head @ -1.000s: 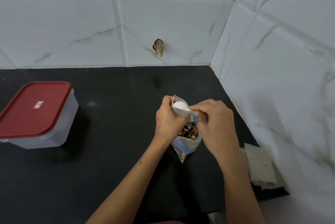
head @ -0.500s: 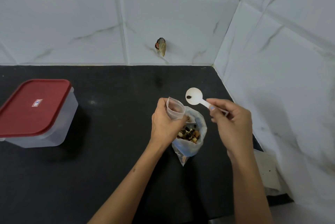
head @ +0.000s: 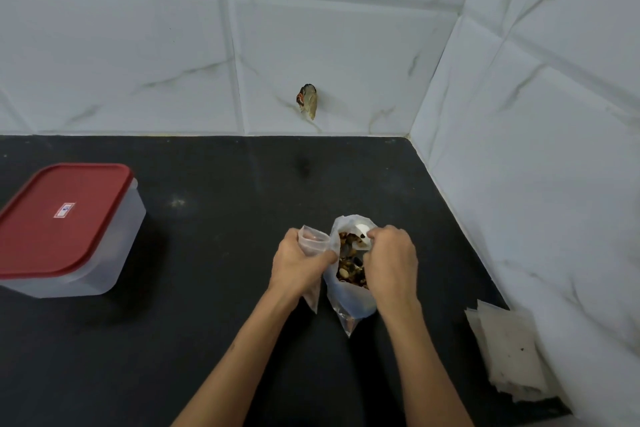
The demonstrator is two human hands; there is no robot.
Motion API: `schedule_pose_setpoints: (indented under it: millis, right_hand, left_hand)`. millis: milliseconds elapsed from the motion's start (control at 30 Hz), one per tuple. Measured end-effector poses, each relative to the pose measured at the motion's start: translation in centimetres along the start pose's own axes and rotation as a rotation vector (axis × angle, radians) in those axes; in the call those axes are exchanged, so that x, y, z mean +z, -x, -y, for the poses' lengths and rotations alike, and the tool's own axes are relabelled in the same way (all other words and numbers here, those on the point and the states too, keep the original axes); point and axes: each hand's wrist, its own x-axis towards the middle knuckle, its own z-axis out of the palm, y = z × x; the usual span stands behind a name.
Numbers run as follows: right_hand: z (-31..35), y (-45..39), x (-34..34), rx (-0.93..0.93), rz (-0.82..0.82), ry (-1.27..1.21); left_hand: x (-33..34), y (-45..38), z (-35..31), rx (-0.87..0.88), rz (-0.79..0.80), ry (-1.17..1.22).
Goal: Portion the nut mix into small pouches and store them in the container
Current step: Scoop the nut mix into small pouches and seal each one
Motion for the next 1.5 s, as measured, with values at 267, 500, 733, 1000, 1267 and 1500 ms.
schedule_pose_setpoints:
  millis: [267, 500, 733, 1000, 1267, 1500]
  right_hand:
    - [0.0, 0.2, 1.0, -0.083, 0.069, -0.033]
    - [-1.8, 0.0, 0.5, -0.029, 0.177, -0.068]
    - [0.0, 0.3, 0.5, -0.108, 0.21, -0.066]
    - [-2.6, 0.0, -2.3, 0.031, 0.189, -0.148]
    - [-0.7, 0.0, -1.2, 0.109, 0.2, -0.107]
    - [-1.5, 0.1, -3.3, 0.164, 0.247, -0.099]
  left_hand:
    - [0.9, -1.0, 0.3, -0.091, 0.127, 0.178]
    - [0.6, -0.9, 0.5, -0.113, 0.105, 0.283]
    - [0.6, -0.6, 0.8, -0.177, 0.082, 0.286]
    - [0.4, -0.2, 1.1, -0.169, 0.038, 0.288]
    - [0.4, 0.4, 0.8, -0.224, 0.065, 0.205]
    - [0.6, 1.0, 1.0, -0.222, 0.041, 0.303]
